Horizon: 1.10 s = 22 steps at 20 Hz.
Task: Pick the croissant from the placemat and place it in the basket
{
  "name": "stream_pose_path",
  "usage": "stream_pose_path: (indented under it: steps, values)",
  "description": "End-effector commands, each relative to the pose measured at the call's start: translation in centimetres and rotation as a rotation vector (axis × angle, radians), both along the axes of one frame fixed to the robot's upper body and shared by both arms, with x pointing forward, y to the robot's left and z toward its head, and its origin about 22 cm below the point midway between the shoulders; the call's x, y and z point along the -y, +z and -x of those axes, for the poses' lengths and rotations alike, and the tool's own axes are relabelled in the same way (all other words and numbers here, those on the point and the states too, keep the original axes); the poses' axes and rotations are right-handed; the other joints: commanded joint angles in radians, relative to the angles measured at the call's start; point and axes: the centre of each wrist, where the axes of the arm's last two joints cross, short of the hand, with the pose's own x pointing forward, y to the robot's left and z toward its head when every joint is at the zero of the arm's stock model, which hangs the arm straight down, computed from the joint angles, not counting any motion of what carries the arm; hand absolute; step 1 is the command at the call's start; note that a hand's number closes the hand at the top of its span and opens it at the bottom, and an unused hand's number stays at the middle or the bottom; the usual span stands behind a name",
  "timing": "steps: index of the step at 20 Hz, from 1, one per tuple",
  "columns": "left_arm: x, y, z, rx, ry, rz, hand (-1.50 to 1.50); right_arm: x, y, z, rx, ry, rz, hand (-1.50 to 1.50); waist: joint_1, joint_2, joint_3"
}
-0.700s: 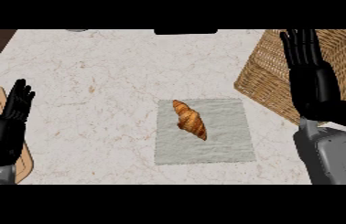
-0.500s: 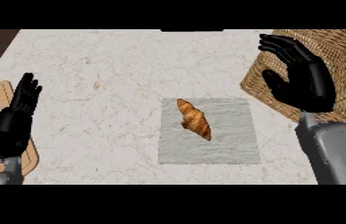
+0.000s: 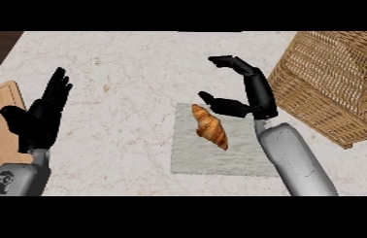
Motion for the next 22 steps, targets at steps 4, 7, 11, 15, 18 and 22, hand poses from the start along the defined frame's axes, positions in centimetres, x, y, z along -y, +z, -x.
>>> stream_pose_path:
  steps: [4,7,11,15,18,22]
  values:
    - [1.1,1.0,-0.3,-0.047,0.020,-0.004,0.00,0.7,3.4,-2.2,-0.009,-0.372,0.236,-1.50,-0.020,-0.017,-0.001]
    - [0.1,-0.2,-0.1,-0.042,0.032,0.014,0.00,0.5,5.7,-2.2,-0.133,-0.337,0.428,-1.50,-0.027,-0.015,-0.003]
    - [-0.4,0.3,-0.3,-0.050,0.053,0.003,0.00,1.9,7.6,-2.1,-0.324,-0.166,0.766,-1.50,-0.041,-0.024,-0.005]
    - [-0.1,0.3,-0.7,-0.034,0.048,0.002,0.00,1.2,9.4,-1.0,-0.478,-0.008,0.932,-1.50,-0.053,-0.022,-0.003]
    - [-0.7,0.1,-0.3,-0.047,0.045,0.002,0.00,2.3,13.7,-0.2,-0.509,0.036,0.902,-1.50,-0.033,-0.015,-0.001]
    - [-0.6,0.8,-1.0,-0.030,0.032,0.020,0.00,3.1,14.8,2.2,-0.563,0.056,0.892,-1.50,-0.025,-0.010,0.000]
